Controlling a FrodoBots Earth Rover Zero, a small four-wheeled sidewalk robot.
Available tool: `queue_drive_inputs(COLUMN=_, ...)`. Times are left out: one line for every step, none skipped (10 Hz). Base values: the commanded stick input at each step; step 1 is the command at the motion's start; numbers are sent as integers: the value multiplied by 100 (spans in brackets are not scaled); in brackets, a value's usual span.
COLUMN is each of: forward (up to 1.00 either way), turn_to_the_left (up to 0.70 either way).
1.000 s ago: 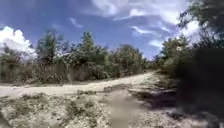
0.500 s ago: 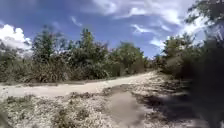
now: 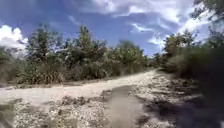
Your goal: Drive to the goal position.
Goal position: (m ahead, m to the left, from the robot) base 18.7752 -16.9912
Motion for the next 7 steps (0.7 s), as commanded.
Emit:
queue_drive_inputs(forward=70, turn_to_the_left=0)
queue_drive_inputs(forward=70, turn_to_the_left=0)
queue_drive_inputs(forward=70, turn_to_the_left=0)
queue_drive_inputs(forward=70, turn_to_the_left=0)
queue_drive_inputs(forward=70, turn_to_the_left=0)
queue_drive_inputs(forward=70, turn_to_the_left=0)
queue_drive_inputs(forward=70, turn_to_the_left=0)
